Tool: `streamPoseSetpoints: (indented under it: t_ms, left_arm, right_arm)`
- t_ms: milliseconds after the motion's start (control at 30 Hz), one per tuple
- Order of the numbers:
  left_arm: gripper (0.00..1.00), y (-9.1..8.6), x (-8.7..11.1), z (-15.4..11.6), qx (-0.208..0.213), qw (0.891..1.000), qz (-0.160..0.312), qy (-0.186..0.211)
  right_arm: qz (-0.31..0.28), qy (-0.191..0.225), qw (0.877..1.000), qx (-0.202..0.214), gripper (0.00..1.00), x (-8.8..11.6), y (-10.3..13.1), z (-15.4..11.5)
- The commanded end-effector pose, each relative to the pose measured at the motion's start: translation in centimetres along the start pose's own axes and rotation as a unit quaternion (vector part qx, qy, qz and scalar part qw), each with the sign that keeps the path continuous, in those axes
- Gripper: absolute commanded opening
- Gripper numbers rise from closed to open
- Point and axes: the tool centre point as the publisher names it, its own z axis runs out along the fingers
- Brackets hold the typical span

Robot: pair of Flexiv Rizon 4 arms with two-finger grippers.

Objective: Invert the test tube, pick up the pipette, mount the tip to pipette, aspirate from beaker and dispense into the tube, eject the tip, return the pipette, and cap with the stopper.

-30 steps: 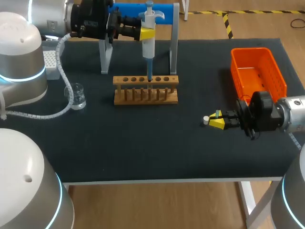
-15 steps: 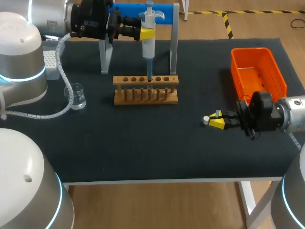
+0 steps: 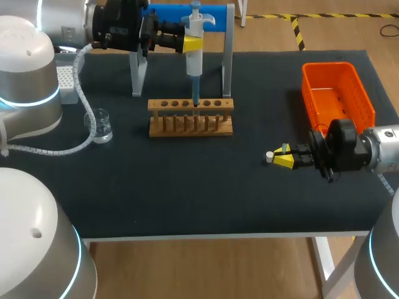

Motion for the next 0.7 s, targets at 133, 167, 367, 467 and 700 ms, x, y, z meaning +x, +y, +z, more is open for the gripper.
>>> streamPoseSetpoints:
  t_ms: [133,167,367,467,700]
  left_arm:
    - [0.00,-0.1,-0.1,0.0,-0.002,1.000,-0.001,0.001]
    - [0.00,-0.1,-0.1,0.0,-0.002,1.000,-0.001,0.001]
    - [0.00,-0.1,-0.1,0.0,-0.002,1.000,-0.001,0.001]
    - [0.00,-0.1,-0.1,0.0,-0.002,1.000,-0.001,0.001]
    - [0.00,-0.1,-0.1,0.0,-0.002,1.000,-0.001,0.001]
  right_arm:
    - [0.004,0.004,1.000,-0.002,0.00,-1.6,-0.3,1.3]
    - [0.004,0.005,1.000,-0.002,0.00,-1.9,-0.3,1.5]
    - [0.003,0.017,1.000,0.002,0.00,-4.1,-0.1,3.2]
    - [0.000,0.021,1.000,0.004,0.00,-5.4,0.1,4.3]
    - [-0.005,0.027,1.000,0.003,0.00,-8.3,0.3,6.9]
